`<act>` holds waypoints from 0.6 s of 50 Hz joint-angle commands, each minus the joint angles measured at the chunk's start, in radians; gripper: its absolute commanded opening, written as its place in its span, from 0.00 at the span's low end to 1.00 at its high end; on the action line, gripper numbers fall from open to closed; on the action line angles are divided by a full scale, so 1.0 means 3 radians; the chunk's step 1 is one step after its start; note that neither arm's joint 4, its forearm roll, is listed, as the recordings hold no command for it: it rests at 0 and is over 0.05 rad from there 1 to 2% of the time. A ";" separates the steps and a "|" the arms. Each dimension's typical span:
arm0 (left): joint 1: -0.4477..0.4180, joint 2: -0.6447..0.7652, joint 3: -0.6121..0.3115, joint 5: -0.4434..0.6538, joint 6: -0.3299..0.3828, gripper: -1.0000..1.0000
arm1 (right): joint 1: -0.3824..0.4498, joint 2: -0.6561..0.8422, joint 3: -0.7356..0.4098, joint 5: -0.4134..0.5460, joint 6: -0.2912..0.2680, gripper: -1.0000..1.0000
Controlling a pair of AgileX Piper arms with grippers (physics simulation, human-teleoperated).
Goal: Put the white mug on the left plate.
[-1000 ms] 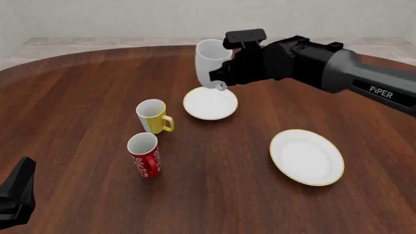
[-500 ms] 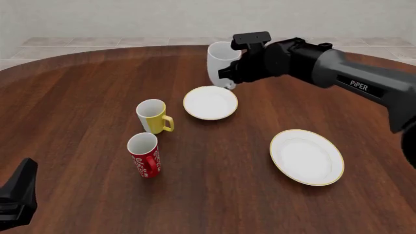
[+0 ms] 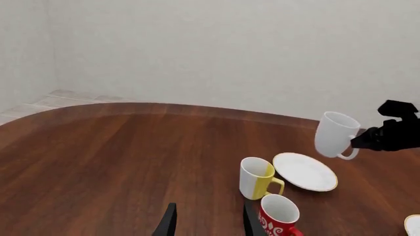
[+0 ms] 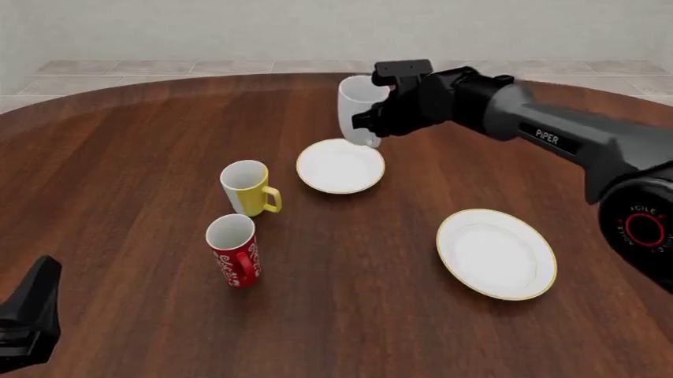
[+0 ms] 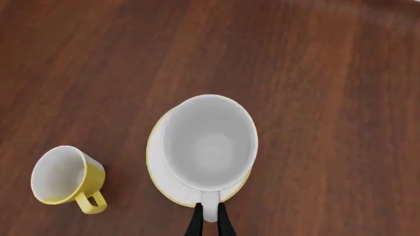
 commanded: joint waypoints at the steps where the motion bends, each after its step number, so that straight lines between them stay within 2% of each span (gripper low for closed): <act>1: 0.0007 0.0000 -0.0001 0.0001 -0.0005 1.00 | -0.0031 0.0185 -0.0202 0.0046 0.0058 0.00; 18: 0.0010 0.0000 -0.0002 0.0005 -0.0007 1.00 | -0.0065 0.0347 -0.0334 0.0079 0.0043 0.00; 30: 0.0012 0.0000 0.0001 0.0006 -0.0002 1.00 | -0.0011 0.0362 -0.0286 0.0027 0.0113 0.00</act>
